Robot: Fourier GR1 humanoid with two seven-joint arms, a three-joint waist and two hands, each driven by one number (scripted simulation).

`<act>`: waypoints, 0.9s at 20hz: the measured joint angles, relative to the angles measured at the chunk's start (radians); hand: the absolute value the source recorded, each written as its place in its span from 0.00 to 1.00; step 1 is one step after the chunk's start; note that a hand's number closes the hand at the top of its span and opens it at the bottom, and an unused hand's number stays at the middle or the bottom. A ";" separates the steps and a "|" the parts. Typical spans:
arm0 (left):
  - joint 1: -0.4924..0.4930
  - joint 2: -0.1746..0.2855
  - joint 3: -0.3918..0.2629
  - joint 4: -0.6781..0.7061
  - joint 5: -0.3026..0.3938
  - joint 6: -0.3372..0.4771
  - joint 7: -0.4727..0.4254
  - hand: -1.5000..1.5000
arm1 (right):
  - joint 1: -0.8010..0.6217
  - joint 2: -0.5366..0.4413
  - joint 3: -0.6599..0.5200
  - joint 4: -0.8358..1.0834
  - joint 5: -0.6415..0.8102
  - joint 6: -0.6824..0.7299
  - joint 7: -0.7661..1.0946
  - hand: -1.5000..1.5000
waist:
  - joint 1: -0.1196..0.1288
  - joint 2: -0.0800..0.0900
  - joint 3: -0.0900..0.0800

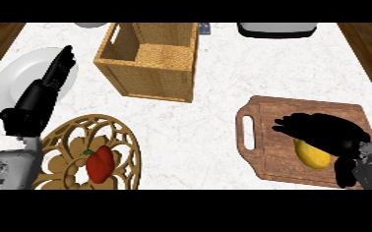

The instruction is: Pick the lemon from the cutting board and place it in the basket

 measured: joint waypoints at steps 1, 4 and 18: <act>-0.002 -0.007 -0.001 -0.002 -0.004 -0.002 0.005 0.50 | -0.001 0.012 -0.001 0.007 0.016 0.000 0.001 0.00 | 0.000 0.000 0.000; 0.014 -0.021 0.004 0.001 -0.019 -0.006 -0.015 0.50 | 0.000 0.024 -0.012 0.049 0.060 -0.021 -0.022 0.00 | 0.001 0.000 0.000; 0.022 -0.045 0.040 0.000 -0.046 -0.045 -0.030 0.50 | -0.011 0.117 -0.055 0.164 0.168 -0.103 -0.110 1.00 | 0.005 -0.008 -0.007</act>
